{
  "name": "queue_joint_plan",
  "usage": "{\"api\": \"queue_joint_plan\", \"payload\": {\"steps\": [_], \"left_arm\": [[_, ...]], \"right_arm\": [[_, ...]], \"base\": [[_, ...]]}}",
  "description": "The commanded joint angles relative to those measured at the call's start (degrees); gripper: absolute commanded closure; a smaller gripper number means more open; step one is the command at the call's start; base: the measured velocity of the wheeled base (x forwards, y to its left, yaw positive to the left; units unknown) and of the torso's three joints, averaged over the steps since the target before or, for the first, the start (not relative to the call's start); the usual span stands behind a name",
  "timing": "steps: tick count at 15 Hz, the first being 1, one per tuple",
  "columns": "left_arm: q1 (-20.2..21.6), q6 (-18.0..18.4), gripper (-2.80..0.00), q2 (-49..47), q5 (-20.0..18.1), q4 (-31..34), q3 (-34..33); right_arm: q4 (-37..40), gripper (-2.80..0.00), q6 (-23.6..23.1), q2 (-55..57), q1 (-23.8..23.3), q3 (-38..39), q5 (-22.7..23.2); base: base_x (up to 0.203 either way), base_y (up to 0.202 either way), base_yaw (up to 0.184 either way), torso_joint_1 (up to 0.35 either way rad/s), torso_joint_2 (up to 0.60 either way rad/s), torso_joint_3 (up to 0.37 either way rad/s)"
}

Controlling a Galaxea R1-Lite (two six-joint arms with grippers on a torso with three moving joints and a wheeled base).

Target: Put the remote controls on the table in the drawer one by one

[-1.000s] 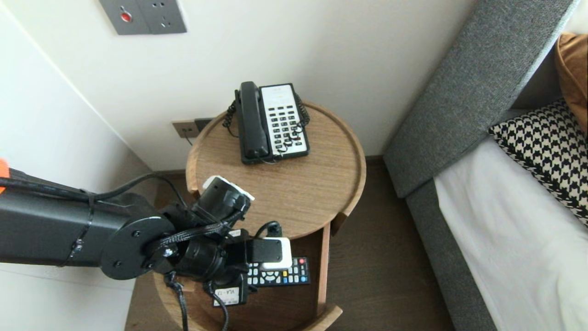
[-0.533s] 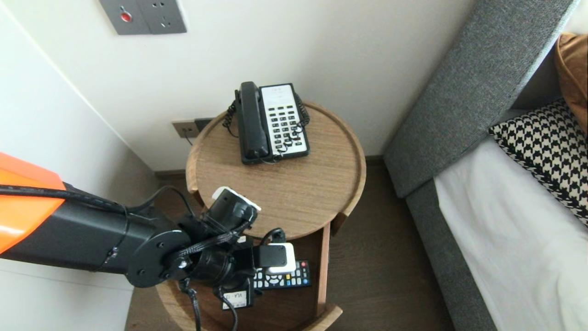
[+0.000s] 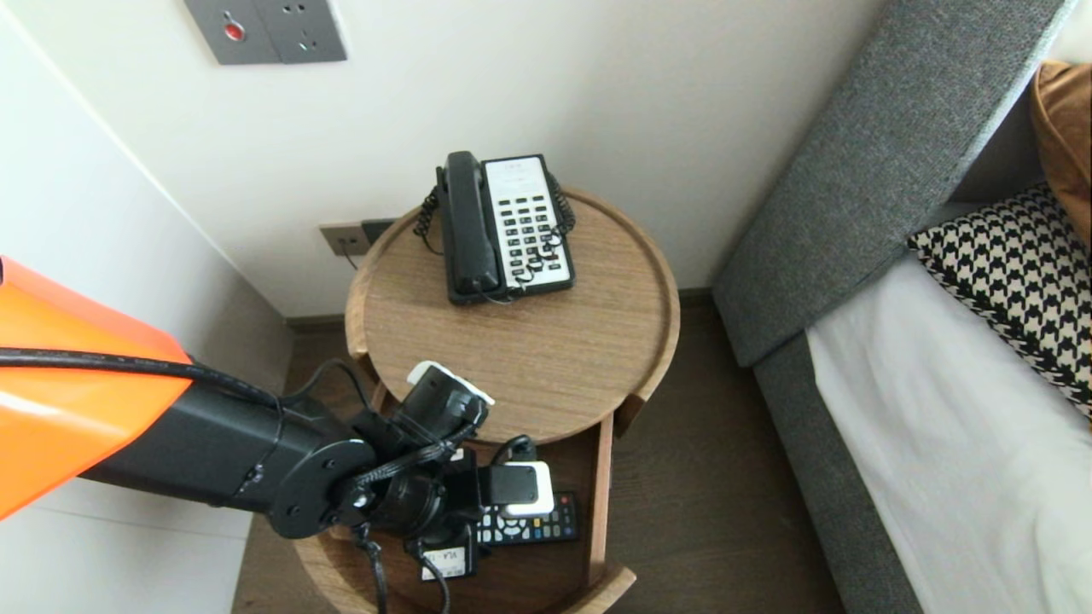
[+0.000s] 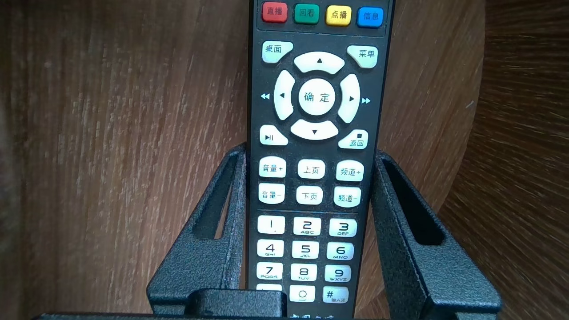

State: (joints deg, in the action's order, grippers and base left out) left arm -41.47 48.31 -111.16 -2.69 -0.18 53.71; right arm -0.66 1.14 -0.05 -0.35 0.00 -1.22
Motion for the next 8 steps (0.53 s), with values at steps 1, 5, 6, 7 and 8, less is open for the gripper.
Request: {"api": "queue_joint_plan", "payload": {"steps": [1, 5, 6, 7, 8], "left_arm": [[0.0, 0.3, 0.0, -1.0, 0.0, -0.1, -0.1], [0.0, 0.3, 0.0, -2.2, 0.0, -1.7, -0.3], [0.0, 0.3, 0.0, -2.5, 0.0, -1.8, -0.5], [0.0, 0.3, 0.0, -2.8, 0.0, -1.8, -0.6], [0.0, 0.3, 0.0, -3.1, 0.0, -2.0, -0.8]], "right_arm": [[0.0, 0.0, 0.0, -0.6, 0.0, 0.3, 0.0], [0.0, 0.0, 0.0, -0.6, 0.0, 0.3, 0.0], [0.0, 0.0, 0.0, -0.6, 0.0, 0.3, 0.0], [0.0, 0.0, 0.0, -0.6, 0.0, 0.3, 0.0], [0.0, 0.0, 0.0, -0.6, 0.0, 0.3, 0.0]], "base": [[0.0, 0.0, 0.0, 0.0, 0.0, 0.0], [0.0, 0.0, 0.0, 0.0, 0.0, 0.0], [0.0, 0.0, 0.0, 0.0, 0.0, 0.0], [0.0, 0.0, 0.0, 0.0, 0.0, 0.0], [0.0, 0.0, 0.0, 0.0, 0.0, 0.0]]}}
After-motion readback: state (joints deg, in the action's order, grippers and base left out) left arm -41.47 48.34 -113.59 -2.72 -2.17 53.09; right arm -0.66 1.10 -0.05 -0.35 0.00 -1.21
